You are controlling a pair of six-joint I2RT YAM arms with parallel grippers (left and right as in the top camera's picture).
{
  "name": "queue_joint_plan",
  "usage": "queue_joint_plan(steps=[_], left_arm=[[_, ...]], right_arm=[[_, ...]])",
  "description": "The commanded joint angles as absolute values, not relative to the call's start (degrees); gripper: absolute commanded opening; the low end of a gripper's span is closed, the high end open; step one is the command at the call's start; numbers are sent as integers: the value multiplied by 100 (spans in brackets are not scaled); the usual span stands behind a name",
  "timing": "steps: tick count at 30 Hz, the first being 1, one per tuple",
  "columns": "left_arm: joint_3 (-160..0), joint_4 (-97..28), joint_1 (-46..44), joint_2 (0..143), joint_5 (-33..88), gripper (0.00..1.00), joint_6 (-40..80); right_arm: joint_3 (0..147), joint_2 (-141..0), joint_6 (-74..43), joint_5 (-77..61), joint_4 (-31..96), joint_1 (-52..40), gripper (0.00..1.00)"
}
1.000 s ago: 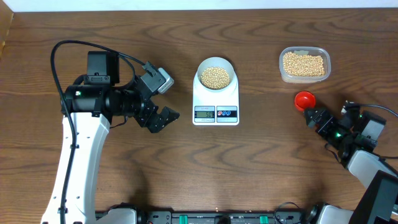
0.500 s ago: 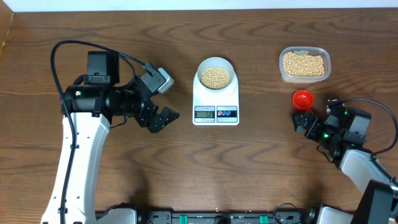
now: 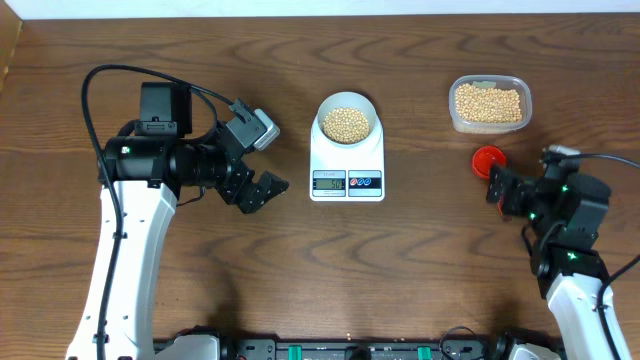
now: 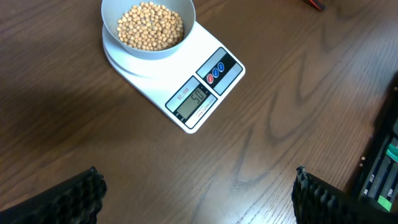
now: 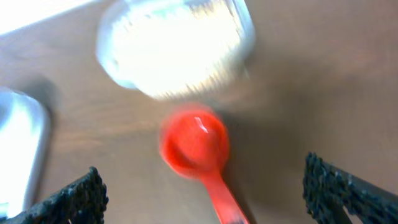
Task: Scoop item into bowl and weigh 50g on scale
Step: 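Open the right gripper to release the red scoop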
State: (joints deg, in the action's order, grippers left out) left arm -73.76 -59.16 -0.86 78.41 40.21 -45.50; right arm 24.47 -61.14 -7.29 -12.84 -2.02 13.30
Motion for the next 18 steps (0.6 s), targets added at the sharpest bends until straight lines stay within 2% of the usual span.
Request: queue_joint_plan(steps=[1,8,18], left_arm=[[-7411,-5933,-71,7780,4093,98,-4646],[-7411,-5933,-71,7780,4093,98,-4646],[-7411,-5933,-71,7780,4093,98,-4646]], right_arm=[[2456,-5774,-545,-2047,-1142,1275,99],[2456,-5625,-576,-2161,-4628,1264,99],[2458,-5625,-548,-2047,-6333,1267,99]])
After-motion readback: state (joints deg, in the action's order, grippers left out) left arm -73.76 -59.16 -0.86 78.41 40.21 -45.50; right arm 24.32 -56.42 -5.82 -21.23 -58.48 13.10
